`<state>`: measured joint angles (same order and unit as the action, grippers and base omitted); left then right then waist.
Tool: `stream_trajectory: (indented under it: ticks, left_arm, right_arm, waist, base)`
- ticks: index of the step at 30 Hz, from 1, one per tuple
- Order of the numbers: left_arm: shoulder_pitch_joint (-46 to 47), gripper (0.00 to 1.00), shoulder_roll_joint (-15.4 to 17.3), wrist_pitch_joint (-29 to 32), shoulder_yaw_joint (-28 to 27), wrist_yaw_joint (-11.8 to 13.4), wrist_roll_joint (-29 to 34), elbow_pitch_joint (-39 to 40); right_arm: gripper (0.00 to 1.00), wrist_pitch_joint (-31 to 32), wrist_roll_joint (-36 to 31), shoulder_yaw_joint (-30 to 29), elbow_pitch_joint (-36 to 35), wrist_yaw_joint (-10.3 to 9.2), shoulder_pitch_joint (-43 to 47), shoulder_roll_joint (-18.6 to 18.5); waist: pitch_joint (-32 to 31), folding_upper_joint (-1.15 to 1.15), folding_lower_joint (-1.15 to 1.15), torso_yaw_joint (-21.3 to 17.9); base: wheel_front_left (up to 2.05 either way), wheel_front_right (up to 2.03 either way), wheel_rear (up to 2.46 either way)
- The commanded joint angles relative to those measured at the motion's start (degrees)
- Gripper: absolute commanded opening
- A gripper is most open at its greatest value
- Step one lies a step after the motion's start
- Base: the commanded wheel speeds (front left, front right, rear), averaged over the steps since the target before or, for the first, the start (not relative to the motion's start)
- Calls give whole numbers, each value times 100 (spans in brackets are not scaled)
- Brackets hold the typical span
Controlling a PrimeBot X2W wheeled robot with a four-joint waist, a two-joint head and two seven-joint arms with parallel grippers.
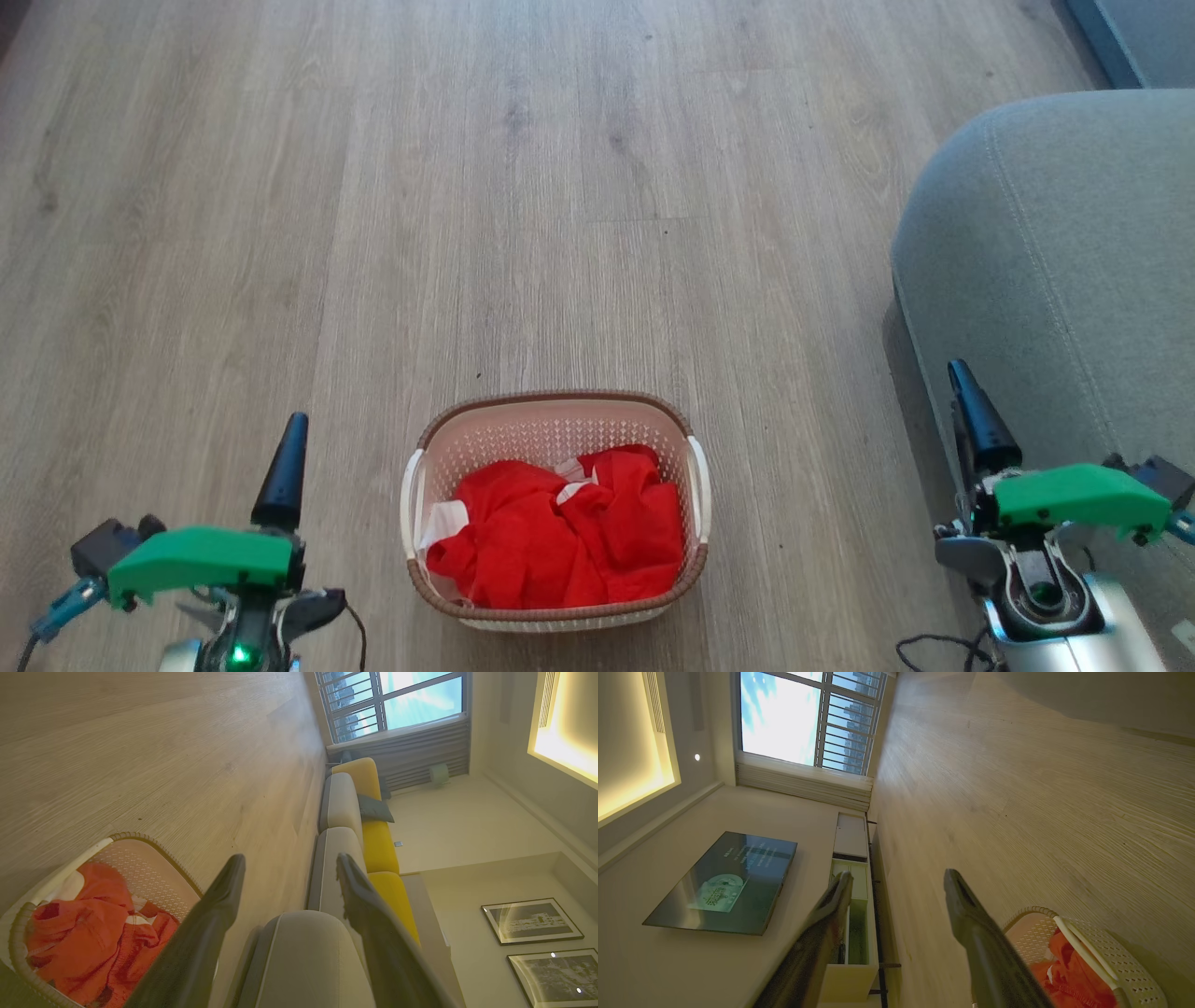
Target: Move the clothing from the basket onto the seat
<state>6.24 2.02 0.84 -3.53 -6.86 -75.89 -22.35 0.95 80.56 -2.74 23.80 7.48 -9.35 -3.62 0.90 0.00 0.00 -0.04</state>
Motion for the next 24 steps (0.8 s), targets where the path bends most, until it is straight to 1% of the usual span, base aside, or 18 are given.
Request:
stream_trajectory:
  ticks: [1, 6, 16, 24]
  left_arm:
    - [369, 100, 100, -77, -21, -18, 201, 169]
    - [462, 100, 104, -161, -6, -20, 714, 163]
    - [657, 100, 140, -329, 77, -24, 1836, 87]
    - [775, 100, 213, -463, 220, 84, 2685, -27]
  right_arm:
    - [100, -70, -158, 70, -138, 0, -388, -98]
    - [100, -154, -514, 95, -69, 0, -505, -98]
    - [100, -324, -1572, 284, 12, 0, -745, -156]
    - [100, -460, -2403, 421, 84, 1, -900, -171]
  waist:
    - [3, 0, 0, 1]
    - [12, 0, 0, 2]
    - [29, 0, 0, -2]
    - [36, 0, 0, 0]
  base:
    - [0, 0, 0]
    - [0, 0, 0]
    - [0, 0, 0]
    - [0, 0, 0]
